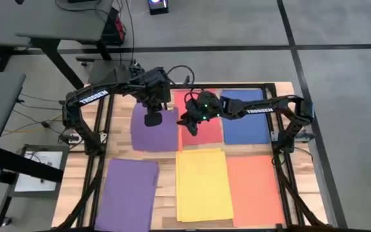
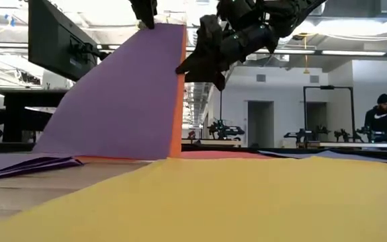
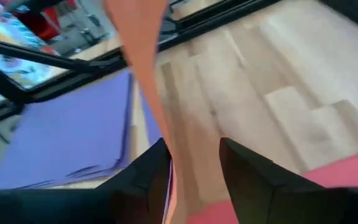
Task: Organize paper
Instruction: Stack the purple paper on top of the purple paper
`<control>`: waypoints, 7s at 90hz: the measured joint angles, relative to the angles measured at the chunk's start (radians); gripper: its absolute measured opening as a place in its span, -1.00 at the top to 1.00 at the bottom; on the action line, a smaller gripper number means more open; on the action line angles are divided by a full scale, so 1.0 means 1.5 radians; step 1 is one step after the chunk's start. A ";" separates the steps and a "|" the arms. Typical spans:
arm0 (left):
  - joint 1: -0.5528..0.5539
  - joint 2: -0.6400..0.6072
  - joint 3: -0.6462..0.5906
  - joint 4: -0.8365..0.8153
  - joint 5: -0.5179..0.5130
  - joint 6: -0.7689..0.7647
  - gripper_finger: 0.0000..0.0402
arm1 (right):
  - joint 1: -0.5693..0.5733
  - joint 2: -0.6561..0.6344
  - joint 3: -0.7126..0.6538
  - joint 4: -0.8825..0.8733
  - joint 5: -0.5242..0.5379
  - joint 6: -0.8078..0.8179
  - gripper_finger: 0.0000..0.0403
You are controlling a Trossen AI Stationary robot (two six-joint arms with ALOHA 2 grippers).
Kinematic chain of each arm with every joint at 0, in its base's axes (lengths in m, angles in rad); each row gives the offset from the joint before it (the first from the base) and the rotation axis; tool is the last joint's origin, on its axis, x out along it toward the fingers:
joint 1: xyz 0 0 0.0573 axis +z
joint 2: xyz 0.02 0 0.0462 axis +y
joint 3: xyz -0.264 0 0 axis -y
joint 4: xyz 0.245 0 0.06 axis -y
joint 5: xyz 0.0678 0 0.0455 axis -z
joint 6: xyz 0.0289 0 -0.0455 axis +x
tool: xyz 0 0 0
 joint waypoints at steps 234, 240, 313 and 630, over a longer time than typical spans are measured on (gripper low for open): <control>0.024 0.000 0.000 0.054 0.027 -0.065 1.00 | -0.345 -0.199 -0.177 -0.470 0.081 0.094 0.76; 0.024 0.000 0.000 0.054 0.027 -0.064 1.00 | -0.365 -0.204 -0.168 -0.501 0.038 0.066 0.62; 0.024 0.000 0.000 0.059 0.027 -0.068 1.00 | -0.003 -0.117 -0.105 0.006 -0.077 0.075 0.02; -0.564 -0.371 -0.052 -0.069 -0.148 -0.591 0.71 | 0.437 0.697 0.800 -0.075 0.501 1.067 0.63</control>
